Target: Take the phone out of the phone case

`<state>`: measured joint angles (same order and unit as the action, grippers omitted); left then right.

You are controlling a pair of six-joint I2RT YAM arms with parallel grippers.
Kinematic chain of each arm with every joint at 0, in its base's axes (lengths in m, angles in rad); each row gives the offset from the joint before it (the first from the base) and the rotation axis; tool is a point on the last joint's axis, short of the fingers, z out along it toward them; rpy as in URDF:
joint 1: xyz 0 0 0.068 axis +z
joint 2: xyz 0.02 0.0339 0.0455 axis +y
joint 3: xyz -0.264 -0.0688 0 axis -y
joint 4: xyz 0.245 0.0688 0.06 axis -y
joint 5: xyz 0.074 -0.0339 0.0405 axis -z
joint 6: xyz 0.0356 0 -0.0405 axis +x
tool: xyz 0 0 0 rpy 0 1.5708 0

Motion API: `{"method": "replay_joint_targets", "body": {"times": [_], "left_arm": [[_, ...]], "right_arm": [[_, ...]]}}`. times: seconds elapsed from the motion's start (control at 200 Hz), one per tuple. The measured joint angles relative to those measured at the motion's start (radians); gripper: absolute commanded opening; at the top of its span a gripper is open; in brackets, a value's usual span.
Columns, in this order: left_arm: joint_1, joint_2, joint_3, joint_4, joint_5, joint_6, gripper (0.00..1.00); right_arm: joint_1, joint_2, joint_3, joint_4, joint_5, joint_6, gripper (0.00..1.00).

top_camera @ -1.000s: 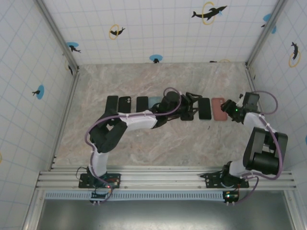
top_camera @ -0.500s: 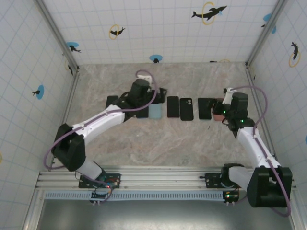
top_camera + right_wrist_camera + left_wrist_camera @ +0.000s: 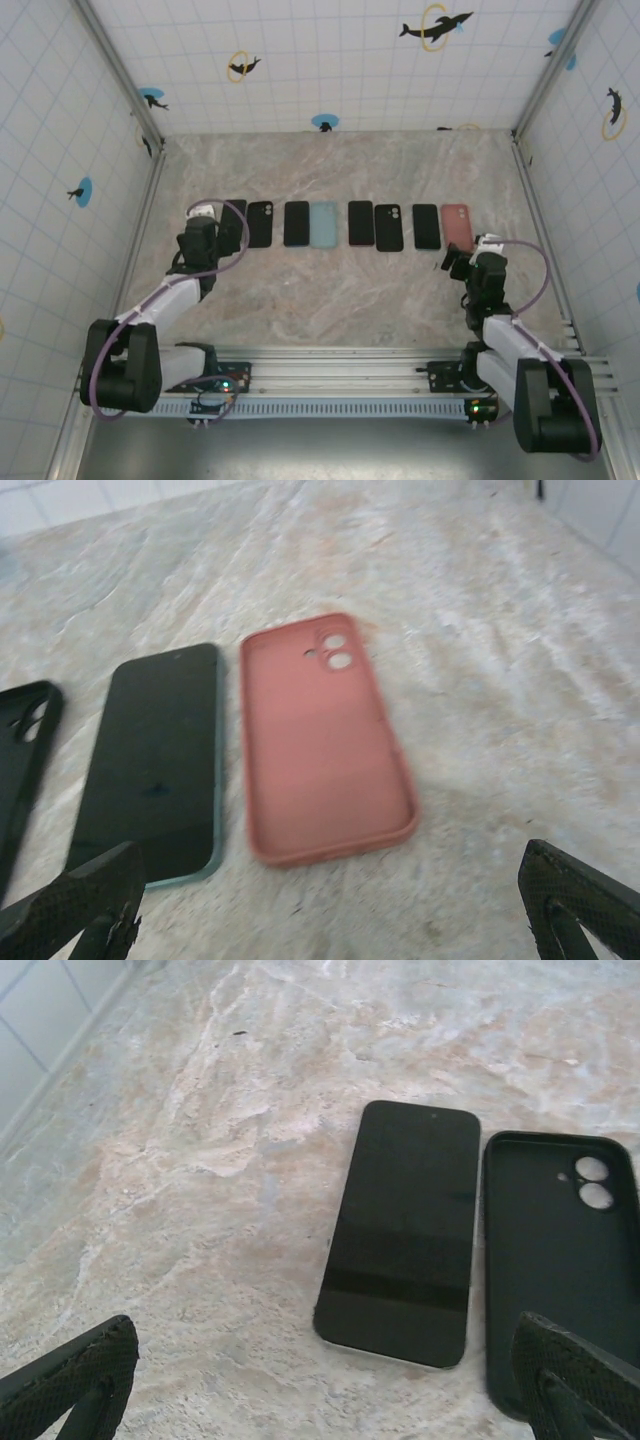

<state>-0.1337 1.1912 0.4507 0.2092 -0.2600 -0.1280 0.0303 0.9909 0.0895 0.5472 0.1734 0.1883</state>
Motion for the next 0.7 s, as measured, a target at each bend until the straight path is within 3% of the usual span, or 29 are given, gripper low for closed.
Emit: {"method": "replay_joint_targets", "body": {"times": [0.335,0.495,0.701], "left_arm": [[0.046,0.104,-0.104,0.310,-0.048,0.077,0.98],[0.052,0.175,-0.159,0.447,-0.037,0.104,0.98],[0.082,0.214,-0.186,0.547,0.014,0.113,0.98]], "right_arm": [[-0.015,0.197,-0.074,0.338,0.072,-0.027,0.98],[0.066,0.319,-0.065,0.401,0.133,-0.070,0.98],[0.087,0.406,-0.065,0.490,0.164,-0.107,0.98]]}}
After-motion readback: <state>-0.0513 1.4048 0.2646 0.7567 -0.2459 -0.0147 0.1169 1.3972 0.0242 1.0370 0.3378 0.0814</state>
